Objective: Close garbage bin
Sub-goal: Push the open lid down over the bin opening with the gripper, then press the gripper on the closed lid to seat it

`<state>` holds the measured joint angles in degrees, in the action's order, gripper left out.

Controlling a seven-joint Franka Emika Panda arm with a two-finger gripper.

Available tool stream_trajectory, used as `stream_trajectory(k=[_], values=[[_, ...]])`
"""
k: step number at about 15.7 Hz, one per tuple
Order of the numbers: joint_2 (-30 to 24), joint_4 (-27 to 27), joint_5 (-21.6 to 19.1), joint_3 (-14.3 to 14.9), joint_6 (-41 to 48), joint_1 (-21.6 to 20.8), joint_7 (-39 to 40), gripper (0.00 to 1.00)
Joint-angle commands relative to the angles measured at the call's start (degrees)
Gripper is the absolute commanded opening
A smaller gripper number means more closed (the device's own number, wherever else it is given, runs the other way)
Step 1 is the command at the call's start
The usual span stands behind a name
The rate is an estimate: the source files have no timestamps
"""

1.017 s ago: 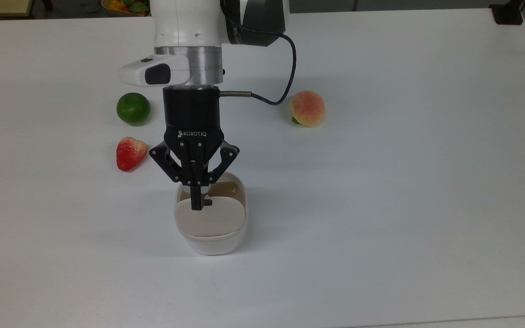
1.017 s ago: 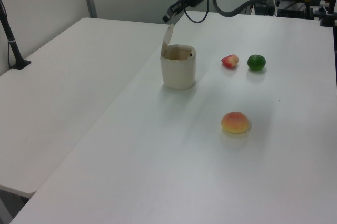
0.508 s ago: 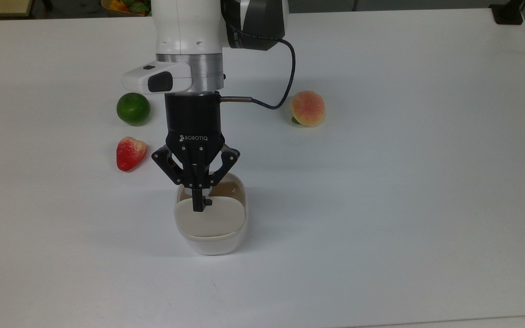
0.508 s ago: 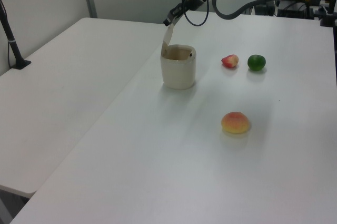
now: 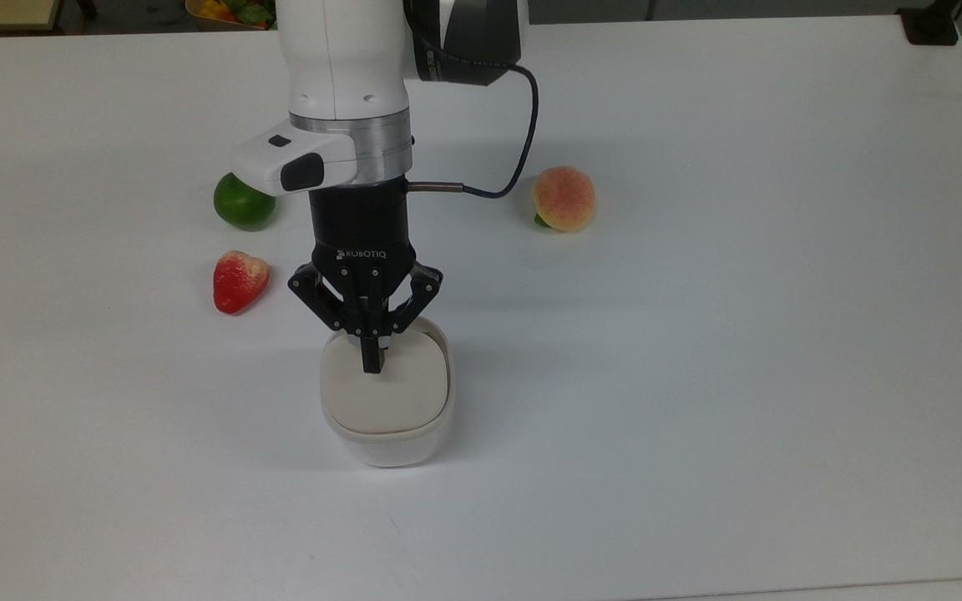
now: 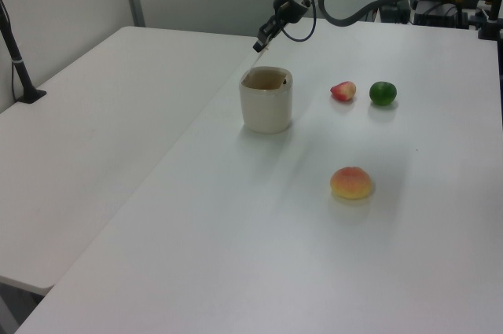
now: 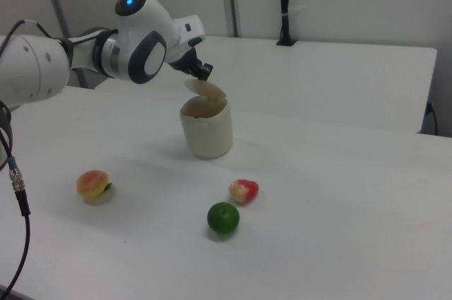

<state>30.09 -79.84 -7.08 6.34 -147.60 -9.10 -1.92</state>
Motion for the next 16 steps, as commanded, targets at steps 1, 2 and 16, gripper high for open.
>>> stream_trajectory(k=[1,2,16], values=[[-4.86,-4.18,0.75,-0.01,5.91,0.31,3.67,0.0],[-5.04,-4.62,0.75,-0.01,6.01,0.31,3.94,0.0],[-4.78,-9.72,0.93,-0.19,6.54,0.57,7.37,0.0]])
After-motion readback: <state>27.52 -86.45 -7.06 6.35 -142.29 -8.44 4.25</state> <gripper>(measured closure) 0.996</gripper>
